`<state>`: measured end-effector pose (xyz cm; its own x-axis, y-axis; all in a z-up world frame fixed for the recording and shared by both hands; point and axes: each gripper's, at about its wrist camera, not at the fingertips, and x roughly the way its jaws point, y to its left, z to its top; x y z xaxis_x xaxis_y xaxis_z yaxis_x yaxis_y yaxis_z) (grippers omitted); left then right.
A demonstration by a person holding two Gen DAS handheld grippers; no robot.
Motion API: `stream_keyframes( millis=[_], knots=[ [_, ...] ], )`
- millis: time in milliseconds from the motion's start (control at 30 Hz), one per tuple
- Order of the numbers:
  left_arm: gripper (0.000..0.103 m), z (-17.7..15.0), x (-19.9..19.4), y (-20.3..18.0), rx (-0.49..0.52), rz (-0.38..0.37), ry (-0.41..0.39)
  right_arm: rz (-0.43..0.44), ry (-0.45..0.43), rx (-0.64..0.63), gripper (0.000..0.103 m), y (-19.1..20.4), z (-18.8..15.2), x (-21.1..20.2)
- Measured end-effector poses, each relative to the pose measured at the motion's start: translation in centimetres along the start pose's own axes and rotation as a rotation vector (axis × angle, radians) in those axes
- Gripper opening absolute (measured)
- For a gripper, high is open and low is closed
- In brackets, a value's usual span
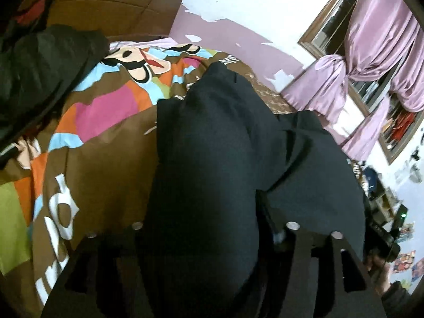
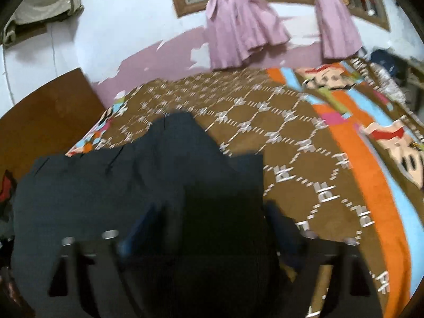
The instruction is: Fold large clothes
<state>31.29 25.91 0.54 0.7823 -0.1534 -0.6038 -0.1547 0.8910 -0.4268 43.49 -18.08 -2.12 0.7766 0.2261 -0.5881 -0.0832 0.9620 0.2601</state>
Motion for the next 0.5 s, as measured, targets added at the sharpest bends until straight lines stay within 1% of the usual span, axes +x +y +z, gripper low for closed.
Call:
stream_keyframes(
  millis=[33, 67, 100, 133, 200, 267, 367, 433, 500],
  knots=[
    [0.070, 0.1, -0.1, 0.1, -0.004, 0.027, 0.001, -0.022, -0.023, -0.012, 0.090, 0.1, 0.1, -0.7],
    [0.083, 0.0, -0.2, 0.1, -0.020, 0.068, 0.000, -0.031, -0.037, -0.029, 0.092, 0.4, 0.2, -1.3],
    [0.088, -0.3, -0.3, 0.3, -0.047, 0.109, -0.004, -0.031, -0.045, -0.045, 0.095, 0.7, 0.2, -1.7],
    [0.092, -0.5, -0.4, 0.4, -0.072, 0.127, -0.005, -0.027, -0.055, -0.062, 0.096, 1.1, 0.2, -2.3],
    [0.095, -0.9, -0.8, 0.3, -0.127, 0.151, -0.003, -0.020, -0.077, -0.091, 0.097, 1.8, 0.2, -3.3],
    [0.096, -1.1, -1.5, -0.1, -0.130, 0.182, -0.023, -0.005, -0.102, -0.106, 0.098, 2.5, -0.1, -4.6],
    [0.096, -1.5, -2.8, -1.2, -0.089, 0.228, -0.060, 0.020, -0.115, -0.100, 0.099, 3.3, 0.1, -5.7],
    [0.097, -1.8, -3.8, -2.4, -0.040, 0.282, -0.086, 0.042, -0.125, -0.090, 0.099, 3.8, 0.1, -6.6],
    [0.097, -2.2, -4.7, -3.9, 0.018, 0.309, -0.104, 0.065, -0.132, -0.083, 0.100, 4.2, 0.0, -7.7]
  ],
)
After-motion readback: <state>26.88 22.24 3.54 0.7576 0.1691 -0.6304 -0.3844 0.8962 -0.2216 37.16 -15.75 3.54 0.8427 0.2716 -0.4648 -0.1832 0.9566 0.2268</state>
